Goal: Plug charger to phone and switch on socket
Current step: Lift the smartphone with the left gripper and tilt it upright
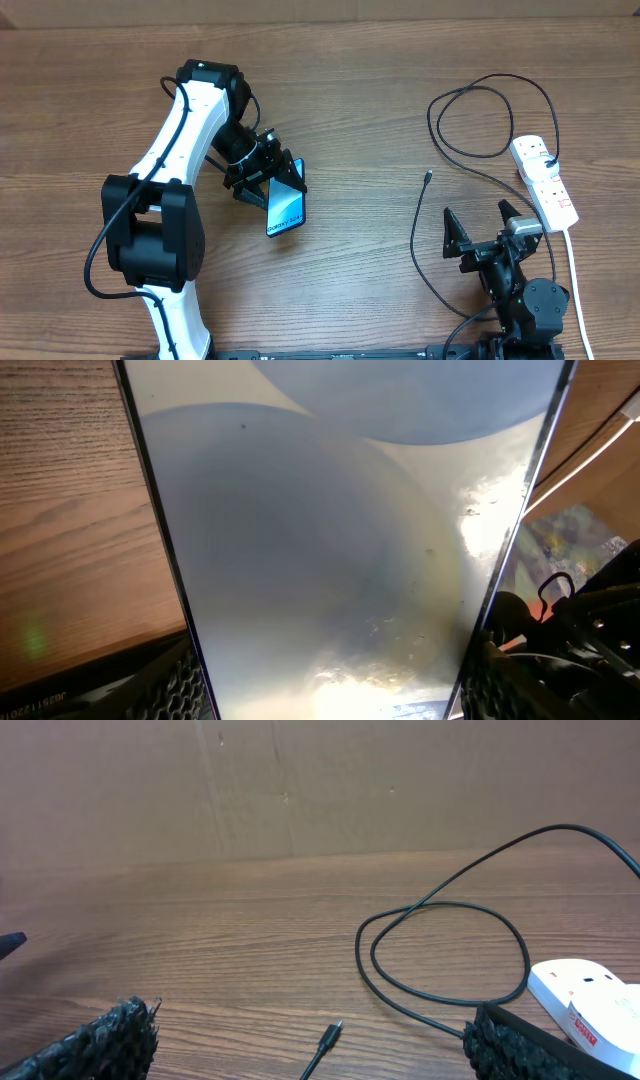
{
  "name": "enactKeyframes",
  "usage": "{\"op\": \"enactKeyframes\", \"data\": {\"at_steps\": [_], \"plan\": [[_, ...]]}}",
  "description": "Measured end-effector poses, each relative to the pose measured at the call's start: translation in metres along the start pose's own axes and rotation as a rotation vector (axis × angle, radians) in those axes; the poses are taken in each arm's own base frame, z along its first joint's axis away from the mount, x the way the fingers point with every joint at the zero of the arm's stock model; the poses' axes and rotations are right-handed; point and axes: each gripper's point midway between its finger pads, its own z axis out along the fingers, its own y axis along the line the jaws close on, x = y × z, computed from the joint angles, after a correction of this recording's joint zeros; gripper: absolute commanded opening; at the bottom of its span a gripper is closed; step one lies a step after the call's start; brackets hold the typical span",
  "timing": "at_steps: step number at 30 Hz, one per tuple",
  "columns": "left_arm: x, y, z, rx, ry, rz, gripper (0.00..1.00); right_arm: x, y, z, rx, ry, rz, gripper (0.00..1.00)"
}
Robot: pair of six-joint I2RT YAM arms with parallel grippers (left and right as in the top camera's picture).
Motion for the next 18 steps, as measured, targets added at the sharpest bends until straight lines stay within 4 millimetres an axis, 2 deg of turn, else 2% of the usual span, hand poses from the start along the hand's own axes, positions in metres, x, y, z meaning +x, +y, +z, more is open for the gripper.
{"op": "enactKeyframes", "data": {"at_steps": [18], "plan": [[-0.0006, -0.0070, -0.0001, 0.040, 0.000, 0.004, 0.47, -0.0002, 0.0000, 0.0000, 0.000, -0.001, 0.000, 1.00]]}}
